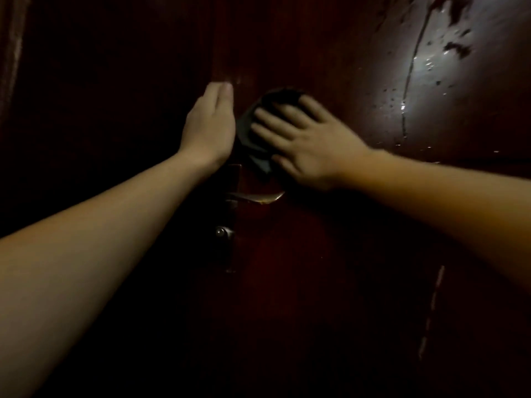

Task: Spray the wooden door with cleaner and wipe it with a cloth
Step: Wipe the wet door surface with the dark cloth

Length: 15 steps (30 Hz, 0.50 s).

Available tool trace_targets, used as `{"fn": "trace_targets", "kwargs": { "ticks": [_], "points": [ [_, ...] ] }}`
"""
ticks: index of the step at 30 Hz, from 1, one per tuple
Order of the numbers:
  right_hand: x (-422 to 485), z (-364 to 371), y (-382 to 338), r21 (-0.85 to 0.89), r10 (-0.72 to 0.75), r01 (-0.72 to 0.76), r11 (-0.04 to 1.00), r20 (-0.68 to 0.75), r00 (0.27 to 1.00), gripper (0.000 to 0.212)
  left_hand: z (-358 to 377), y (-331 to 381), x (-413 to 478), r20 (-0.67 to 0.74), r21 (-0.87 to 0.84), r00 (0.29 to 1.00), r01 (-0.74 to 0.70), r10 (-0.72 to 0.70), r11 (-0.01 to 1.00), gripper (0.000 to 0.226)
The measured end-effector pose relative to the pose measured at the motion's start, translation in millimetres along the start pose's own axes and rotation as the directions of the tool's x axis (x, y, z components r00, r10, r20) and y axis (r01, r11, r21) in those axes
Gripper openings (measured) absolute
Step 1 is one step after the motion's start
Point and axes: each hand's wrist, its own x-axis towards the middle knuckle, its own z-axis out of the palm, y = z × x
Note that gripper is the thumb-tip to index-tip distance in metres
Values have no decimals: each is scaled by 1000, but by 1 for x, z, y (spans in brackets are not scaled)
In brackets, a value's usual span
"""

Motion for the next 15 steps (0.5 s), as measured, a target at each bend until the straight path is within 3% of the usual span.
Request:
{"fn": "trace_targets", "kwargs": {
  "ticks": [8, 12, 15],
  "points": [
    [-9, -9, 10, 65, -244, 243, 968, 10, 970, 64, -4, -6, -14, 27, 55, 998, 57, -58, 997, 46],
    [1, -13, 14, 152, -312, 300, 942, 62, 948, 74, -14, -6, -19, -13, -8, 994, 106, -106, 994, 48],
    [22, -19, 3, 212, -328, 306, 928, 75, 942, 60, -20, -5, -24, -31, -83, 990, 136, -139, 987, 48]
  ]
}}
